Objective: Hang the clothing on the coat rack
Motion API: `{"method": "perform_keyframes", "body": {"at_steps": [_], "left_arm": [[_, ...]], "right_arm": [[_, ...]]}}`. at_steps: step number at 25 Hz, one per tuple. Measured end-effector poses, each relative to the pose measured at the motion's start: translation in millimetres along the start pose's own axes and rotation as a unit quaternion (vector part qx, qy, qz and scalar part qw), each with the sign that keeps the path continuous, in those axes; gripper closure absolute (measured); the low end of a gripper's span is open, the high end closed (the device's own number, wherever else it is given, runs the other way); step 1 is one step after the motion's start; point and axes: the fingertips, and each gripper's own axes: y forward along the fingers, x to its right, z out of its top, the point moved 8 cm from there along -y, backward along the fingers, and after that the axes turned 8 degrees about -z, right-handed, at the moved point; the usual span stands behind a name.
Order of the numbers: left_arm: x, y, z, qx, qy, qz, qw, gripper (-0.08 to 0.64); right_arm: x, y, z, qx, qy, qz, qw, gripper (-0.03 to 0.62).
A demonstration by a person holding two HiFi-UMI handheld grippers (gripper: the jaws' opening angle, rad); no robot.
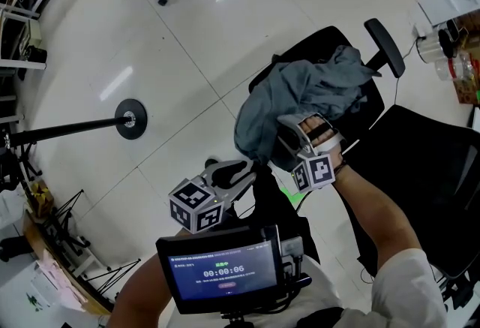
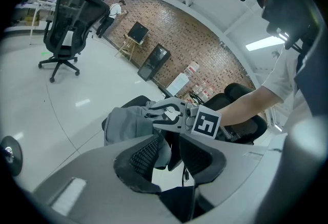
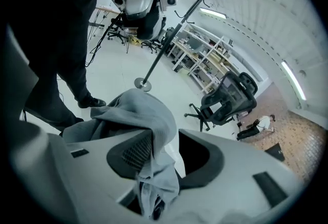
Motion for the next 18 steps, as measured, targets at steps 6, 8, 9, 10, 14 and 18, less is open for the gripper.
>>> {"method": "perform_keyframes", "body": {"at_steps": [6,8,9,10,14,18], "left_arm": [[0,0,0,0.001,0.0,-0.001,1.0,0.43],[-1,0,0,0.001,-0.002,-0.001,1.0,0.43],[-1,1,0,0.001,-0.002,-0.002,1.0,0.429],[-1,1,0,0.0,-0.002,-0.002,1.0,0.43],[0,3,2,-0.001,0.0,-0.004,1.0,0.43],[0,1,-1,-0.001,-0.002,-0.001,1.0,0.43]], "right_arm": [[-10,-13,13,0.016,-0.005,0.035,0.999,0.418],[-26,-15,12,0.016,-0.013,0.058,0.998,0.417],[-34,-15,12,0.016,-0.02,0.067,0.997,0.417],[-41,-13,12,0.017,-0.025,0.075,0.997,0.416],[-53,-5,10,0.007,-0.044,0.087,0.995,0.414],[-57,-8,-6,-0.008,-0.071,0.076,0.995,0.414]]}}
